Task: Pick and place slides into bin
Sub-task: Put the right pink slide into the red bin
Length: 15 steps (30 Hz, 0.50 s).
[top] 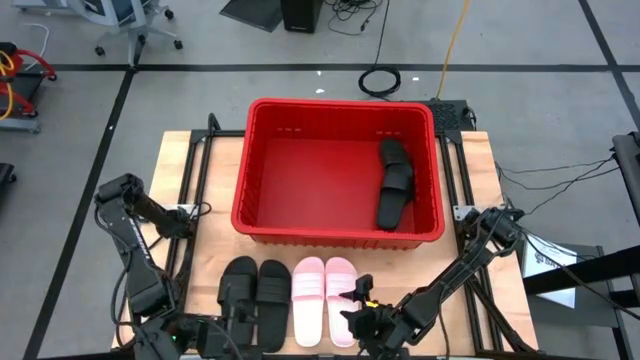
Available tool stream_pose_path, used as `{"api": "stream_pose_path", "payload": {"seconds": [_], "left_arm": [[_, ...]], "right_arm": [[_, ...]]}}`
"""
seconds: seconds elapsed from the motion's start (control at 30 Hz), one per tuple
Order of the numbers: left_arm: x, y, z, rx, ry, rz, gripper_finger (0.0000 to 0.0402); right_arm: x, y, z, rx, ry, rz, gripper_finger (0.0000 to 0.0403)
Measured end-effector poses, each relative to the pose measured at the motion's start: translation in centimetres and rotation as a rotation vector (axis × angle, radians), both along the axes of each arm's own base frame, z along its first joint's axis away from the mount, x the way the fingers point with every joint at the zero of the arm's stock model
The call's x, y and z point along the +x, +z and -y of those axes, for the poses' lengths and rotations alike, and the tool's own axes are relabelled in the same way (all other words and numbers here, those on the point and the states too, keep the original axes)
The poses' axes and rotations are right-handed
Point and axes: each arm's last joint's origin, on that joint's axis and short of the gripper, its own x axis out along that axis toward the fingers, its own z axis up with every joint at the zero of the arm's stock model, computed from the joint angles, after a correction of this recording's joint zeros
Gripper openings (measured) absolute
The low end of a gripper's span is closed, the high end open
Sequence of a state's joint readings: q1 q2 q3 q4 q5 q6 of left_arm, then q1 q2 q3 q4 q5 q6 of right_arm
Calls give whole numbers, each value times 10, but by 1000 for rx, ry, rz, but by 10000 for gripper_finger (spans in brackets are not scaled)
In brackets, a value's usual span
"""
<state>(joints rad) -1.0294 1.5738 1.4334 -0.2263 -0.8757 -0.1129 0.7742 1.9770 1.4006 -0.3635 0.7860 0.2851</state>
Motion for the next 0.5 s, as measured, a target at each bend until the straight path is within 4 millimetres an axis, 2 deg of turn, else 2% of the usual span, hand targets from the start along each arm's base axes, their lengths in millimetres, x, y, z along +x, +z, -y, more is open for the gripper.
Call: {"api": "stream_pose_path", "payload": {"seconds": [0.5], "left_arm": [[0, -2, 1, -18, 5, -6, 202]], "right_arm": [[-10, -7, 9, 45, -115, -89, 221]]}}
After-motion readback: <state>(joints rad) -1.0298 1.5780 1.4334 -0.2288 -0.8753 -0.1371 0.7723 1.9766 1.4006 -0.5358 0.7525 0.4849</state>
